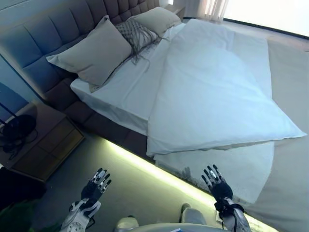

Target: Make the bed neatly

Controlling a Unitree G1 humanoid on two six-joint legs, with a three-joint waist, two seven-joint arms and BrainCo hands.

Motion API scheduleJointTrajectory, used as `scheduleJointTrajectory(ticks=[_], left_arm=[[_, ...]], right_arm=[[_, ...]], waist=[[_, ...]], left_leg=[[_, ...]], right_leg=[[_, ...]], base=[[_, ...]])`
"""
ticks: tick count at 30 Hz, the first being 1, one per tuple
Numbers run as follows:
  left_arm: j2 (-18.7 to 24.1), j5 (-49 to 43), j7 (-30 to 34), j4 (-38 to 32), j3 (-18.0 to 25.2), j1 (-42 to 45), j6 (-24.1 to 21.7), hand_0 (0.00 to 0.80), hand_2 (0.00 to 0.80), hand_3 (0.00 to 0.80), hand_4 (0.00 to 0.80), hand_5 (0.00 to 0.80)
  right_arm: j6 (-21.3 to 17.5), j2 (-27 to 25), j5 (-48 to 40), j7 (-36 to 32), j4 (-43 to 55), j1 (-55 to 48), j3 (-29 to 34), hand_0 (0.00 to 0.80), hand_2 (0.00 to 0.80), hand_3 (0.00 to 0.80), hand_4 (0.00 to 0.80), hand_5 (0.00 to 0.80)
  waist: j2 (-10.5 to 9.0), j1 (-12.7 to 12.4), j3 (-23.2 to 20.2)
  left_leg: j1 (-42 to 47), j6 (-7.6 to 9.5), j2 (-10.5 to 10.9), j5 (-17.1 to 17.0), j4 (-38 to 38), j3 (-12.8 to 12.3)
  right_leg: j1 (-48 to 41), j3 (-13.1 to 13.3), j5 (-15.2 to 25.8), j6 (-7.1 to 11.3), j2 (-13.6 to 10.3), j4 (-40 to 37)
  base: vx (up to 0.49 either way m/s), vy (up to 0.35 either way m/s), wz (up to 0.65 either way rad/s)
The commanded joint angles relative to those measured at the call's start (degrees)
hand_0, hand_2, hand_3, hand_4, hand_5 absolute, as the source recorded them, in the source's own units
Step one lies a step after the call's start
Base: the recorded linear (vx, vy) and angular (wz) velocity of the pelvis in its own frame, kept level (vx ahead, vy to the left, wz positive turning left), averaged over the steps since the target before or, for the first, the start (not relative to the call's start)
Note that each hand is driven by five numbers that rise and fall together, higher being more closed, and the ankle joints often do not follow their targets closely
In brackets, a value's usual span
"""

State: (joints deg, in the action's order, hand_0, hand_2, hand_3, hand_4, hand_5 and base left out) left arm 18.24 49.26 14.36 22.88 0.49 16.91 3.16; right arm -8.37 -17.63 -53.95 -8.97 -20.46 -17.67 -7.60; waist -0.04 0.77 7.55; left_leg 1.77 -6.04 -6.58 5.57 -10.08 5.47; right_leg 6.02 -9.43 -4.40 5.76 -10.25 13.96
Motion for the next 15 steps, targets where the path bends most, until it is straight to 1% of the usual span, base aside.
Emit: scheduleJointTrajectory(ticks=[1, 2, 4, 6, 7, 9, 11, 15], left_arm=[[0.5, 2.2, 1.0, -5.4, -0.4, 0.7, -2.7, 0.0, 0.0, 0.0, 0.0, 0.0], [0.3, 1.9, 0.8, -5.0, -1.0, 0.3, -3.0, 0.0, 0.0, 0.0, 0.0, 0.0], [0.4, 1.8, 1.0, -4.3, -2.1, -0.8, -4.1, 0.0, 0.0, 0.0, 0.0, 0.0], [0.5, 2.4, 0.7, -4.3, -3.0, -1.8, -4.3, 0.0, 0.0, 0.0, 0.0, 0.0], [0.5, 2.4, 0.5, -4.5, -3.3, -2.5, -4.2, 0.0, 0.0, 0.0, 0.0, 0.0], [0.1, 2.1, -0.2, -4.3, -4.0, -4.0, -3.9, 0.0, 0.0, 0.0, 0.0, 0.0], [-0.4, 1.6, -0.1, -3.4, -4.4, -4.7, -4.3, 0.0, 0.0, 0.0, 0.0, 0.0], [-0.6, 0.4, 0.5, -1.7, -4.0, -4.3, -3.1, 0.0, 0.0, 0.0, 0.0, 0.0]], right_arm=[[-1.9, -1.5, -0.3, -0.7, 2.6, 1.5, -0.6, 0.0, 0.0, 0.0, 0.0, 0.0], [-2.4, -1.7, -1.1, -1.1, 1.9, 1.9, -0.3, 0.0, 0.0, 0.0, 0.0, 0.0], [-3.6, -1.5, -2.2, -1.7, 1.8, 1.6, 0.5, 0.0, 0.0, 0.0, 0.0, 0.0], [-4.2, -1.2, -2.3, -1.7, 2.4, 0.7, 1.3, 0.0, 0.0, 0.0, 0.0, 0.0], [-4.4, -1.2, -2.4, -1.6, 2.8, 0.2, 1.7, 0.0, 0.0, 0.0, 0.0, 0.0], [-4.7, -1.5, -2.7, -1.1, 3.4, -0.4, 1.7, 0.0, 0.0, 0.0, 0.0, 0.0], [-5.1, -1.7, -3.2, -1.2, 3.6, -0.9, 1.5, 0.0, 0.0, 0.0, 0.0, 0.0], [-5.2, -1.4, -3.8, -0.8, 3.9, -0.8, 0.3, 0.0, 0.0, 0.0, 0.0, 0.0]], waist=[[-2.65, 0.3, -1.9], [-2.63, 0.1, -1.7], [-2.27, 0.2, -1.3], [-1.15, 0.2, -1.1], [-0.6, 0.0, -1.1], [0.18, -0.9, -1.0], [0.76, -1.9, -0.8], [2.11, -3.7, -0.5]], left_leg=[[-1.4, 3.17, -0.6, -8.3, -20.7, -5.4], [-3.4, 3.52, -1.0, -8.8, -21.1, -6.3], [-4.3, 3.65, -1.5, -9.3, -17.1, -7.4], [-3.8, 2.67, -2.1, -12.1, -9.4, -7.9], [-4.4, 2.04, -2.1, -13.7, -5.7, -7.7], [-6.4, 0.63, -1.6, -16.3, 0.0, -6.3], [-8.3, -0.55, -1.4, -19.1, 4.3, -5.3], [-10.3, -1.78, -2.5, -24.0, 12.2, -3.0]], right_leg=[[0.9, 0.9, 11.6, -1.21, 1.6, -9.2], [0.2, 0.7, 10.6, -1.82, 2.3, -8.7], [-1.1, 0.2, 9.0, -1.87, 3.4, -8.0], [-2.8, 0.0, 7.2, -1.64, 4.8, -7.9], [-3.8, 0.0, 6.4, -1.51, 5.4, -8.0], [-5.7, 0.0, 5.0, -1.33, 6.0, -8.7], [-7.5, 0.0, 4.0, -1.33, 6.5, -9.4], [-9.9, 0.6, 2.0, -1.86, 7.6, -9.6]], base=[[0.115, -0.257, 0.19], [0.108, -0.19, 0.1], [0.114, -0.1, 0.1], [0.118, 0.006, 0.05], [0.124, 0.04, 0.14], [0.155, 0.031, 0.21], [0.203, -0.002, 0.11], [0.278, -0.012, -0.22]])
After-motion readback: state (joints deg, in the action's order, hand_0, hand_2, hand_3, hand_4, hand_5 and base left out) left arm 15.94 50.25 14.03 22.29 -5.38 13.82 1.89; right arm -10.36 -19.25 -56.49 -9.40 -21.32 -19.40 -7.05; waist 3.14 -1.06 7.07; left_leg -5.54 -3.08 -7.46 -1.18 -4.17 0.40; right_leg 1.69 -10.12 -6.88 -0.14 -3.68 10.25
